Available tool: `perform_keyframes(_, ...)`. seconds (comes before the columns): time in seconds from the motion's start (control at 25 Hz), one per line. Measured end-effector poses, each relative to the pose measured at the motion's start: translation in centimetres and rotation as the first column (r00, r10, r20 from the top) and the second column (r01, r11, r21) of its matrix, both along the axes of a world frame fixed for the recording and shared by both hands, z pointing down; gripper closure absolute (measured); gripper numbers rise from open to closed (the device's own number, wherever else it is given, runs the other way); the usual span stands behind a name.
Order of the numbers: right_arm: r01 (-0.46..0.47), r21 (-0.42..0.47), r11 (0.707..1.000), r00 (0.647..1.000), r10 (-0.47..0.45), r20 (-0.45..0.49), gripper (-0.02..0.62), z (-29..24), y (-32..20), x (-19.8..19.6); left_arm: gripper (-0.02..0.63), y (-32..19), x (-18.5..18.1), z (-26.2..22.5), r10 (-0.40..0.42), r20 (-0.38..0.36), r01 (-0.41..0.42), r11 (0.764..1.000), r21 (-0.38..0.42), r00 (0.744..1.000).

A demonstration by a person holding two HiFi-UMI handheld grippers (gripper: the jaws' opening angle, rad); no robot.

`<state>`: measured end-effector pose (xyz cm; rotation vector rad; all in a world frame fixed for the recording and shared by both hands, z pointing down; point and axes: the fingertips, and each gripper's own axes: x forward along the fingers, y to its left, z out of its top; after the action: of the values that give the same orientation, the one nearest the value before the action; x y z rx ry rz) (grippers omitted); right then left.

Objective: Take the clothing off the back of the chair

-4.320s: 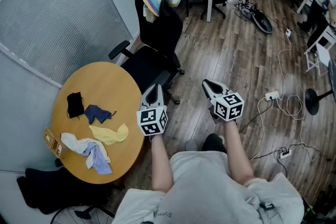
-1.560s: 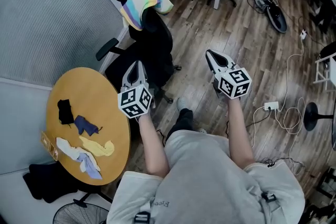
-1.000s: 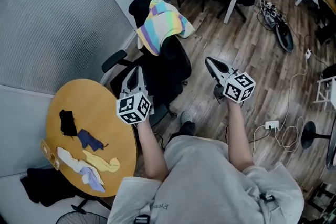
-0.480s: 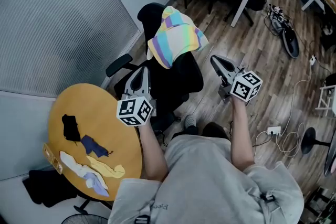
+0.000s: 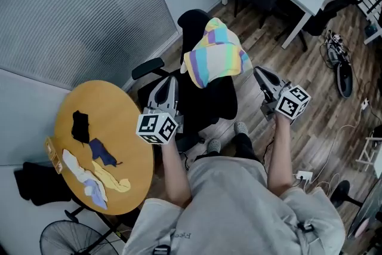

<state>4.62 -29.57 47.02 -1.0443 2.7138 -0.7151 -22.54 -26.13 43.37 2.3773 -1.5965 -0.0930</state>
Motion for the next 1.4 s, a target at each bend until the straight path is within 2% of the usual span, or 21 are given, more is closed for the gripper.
perform_keyframes(0.16,0.097,0.048,0.994,0.995,-0.098,-0.002,0.574,-1.4,-2.7,-0.3,0.578,-0.8,0.6,-0.6,0.002,0.025,-0.002,1.0,0.013,1.0)
perform_keyframes(0.28,0.144,0.06,0.988,0.988,-0.147,0.048,0.574,-2.4,-4.3,-0.2,0.578,-1.4,1.1,-0.5,0.031,0.056,-0.031,1.0,-0.001,0.998)
perform_keyframes(0.44,0.207,0.087,0.974,0.973,-0.214,0.082,0.574,-3.3,-5.8,0.6,0.578,-1.9,1.5,-1.4,0.064,0.061,-0.064,0.998,0.0,0.996)
perform_keyframes(0.6,0.272,0.111,0.956,0.96,-0.278,0.041,0.574,-3.6,-6.7,0.1,0.577,-1.9,1.5,-2.4,0.085,0.076,-0.086,0.996,0.007,0.993)
perform_keyframes(0.84,0.366,0.136,0.921,0.93,-0.369,-0.003,0.572,-3.8,-7.2,-0.5,0.574,-2.6,3.1,-3.2,0.18,0.113,-0.184,0.982,0.029,0.977)
perform_keyframes(0.88,0.382,0.145,0.913,0.923,-0.384,-0.014,0.571,-3.9,-7.1,-0.6,0.564,-2.8,3.6,-3.4,0.207,0.125,-0.213,0.976,0.035,0.97)
perform_keyframes(0.92,0.398,0.158,0.903,0.916,-0.4,-0.025,0.569,-4.0,-7.0,-0.7,0.529,-3.0,4.3,-3.5,0.247,0.138,-0.254,0.966,0.037,0.959)
perform_keyframes(0.96,0.418,0.178,0.891,0.907,-0.419,-0.033,0.568,-4.3,-7.0,-0.9,0.466,-3.2,5.1,-3.5,0.299,0.149,-0.308,0.951,0.039,0.943)
perform_keyframes(1.04,0.463,0.224,0.857,0.884,-0.466,-0.044,0.502,-5.0,-6.9,-1.1,0.33,-3.8,6.8,-3.2,0.408,0.167,-0.42,0.906,0.043,0.897)
perform_keyframes(1.16,0.536,0.254,0.805,0.841,-0.535,-0.078,0.448,-5.5,-6.8,-1.7,0.268,-5.2,8.1,-2.3,0.5,0.176,-0.512,0.859,0.025,0.848)
perform_keyframes(1.24,0.584,0.249,0.772,0.809,-0.576,-0.112,0.414,-5.3,-6.6,-2.3,0.244,-5.9,8.6,-1.7,0.535,0.171,-0.544,0.839,0.008,0.827)
perform_keyframes(1.32,0.626,0.243,0.741,0.779,-0.613,-0.137,0.408,-4.8,-6.3,-2.7,0.232,-6.6,8.9,-1.1,0.561,0.159,-0.568,0.823,-0.003,0.812)
perform_keyframes(1.4,0.666,0.242,0.706,0.744,-0.651,-0.148,0.341,-4.3,-5.7,-3.1,0.221,-7.5,8.9,-0.3,0.591,0.135,-0.595,0.804,-0.018,0.795)
